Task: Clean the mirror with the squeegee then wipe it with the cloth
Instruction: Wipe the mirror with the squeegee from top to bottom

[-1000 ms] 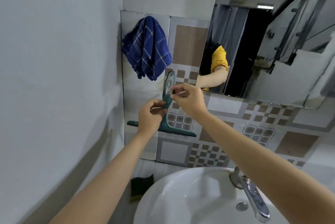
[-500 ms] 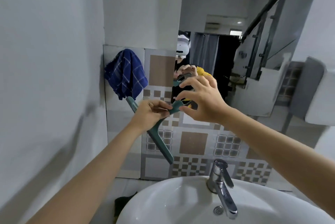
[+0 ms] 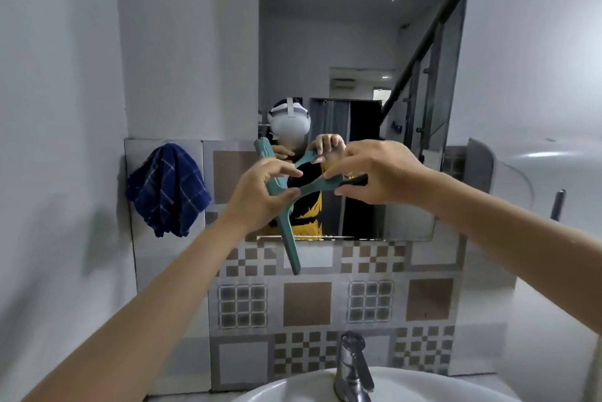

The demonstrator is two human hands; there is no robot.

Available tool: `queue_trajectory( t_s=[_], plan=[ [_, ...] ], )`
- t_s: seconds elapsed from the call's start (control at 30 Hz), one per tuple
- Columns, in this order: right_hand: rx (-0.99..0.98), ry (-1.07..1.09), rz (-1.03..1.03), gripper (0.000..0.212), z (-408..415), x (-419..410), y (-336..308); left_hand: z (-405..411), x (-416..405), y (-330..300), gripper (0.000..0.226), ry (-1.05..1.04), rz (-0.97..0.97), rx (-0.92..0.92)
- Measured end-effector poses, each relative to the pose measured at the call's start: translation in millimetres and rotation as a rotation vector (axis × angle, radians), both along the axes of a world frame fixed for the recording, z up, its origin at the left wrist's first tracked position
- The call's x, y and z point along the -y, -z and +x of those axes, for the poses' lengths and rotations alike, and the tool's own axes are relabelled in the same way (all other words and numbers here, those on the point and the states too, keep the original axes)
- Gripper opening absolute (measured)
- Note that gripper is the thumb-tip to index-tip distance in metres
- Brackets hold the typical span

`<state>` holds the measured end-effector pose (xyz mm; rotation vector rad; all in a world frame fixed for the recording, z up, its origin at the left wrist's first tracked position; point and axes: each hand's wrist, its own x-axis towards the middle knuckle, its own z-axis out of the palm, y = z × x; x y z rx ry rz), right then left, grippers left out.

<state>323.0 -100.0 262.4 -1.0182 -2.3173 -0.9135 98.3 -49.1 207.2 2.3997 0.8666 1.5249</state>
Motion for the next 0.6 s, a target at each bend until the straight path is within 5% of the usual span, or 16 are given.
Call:
queue_trajectory(
  t_s=[0.23, 0.6],
  plan=[
    [-0.149, 0.170, 0.229, 0.030, 32, -12, -80, -4, -32, -34, 0.047, -0.233, 0.457, 0.063],
    [-0.223, 0.173, 0.407, 0.035, 0, -51, -210, -27, -107, -87, 0.083, -0.606, 0.341, -0.327]
  ],
)
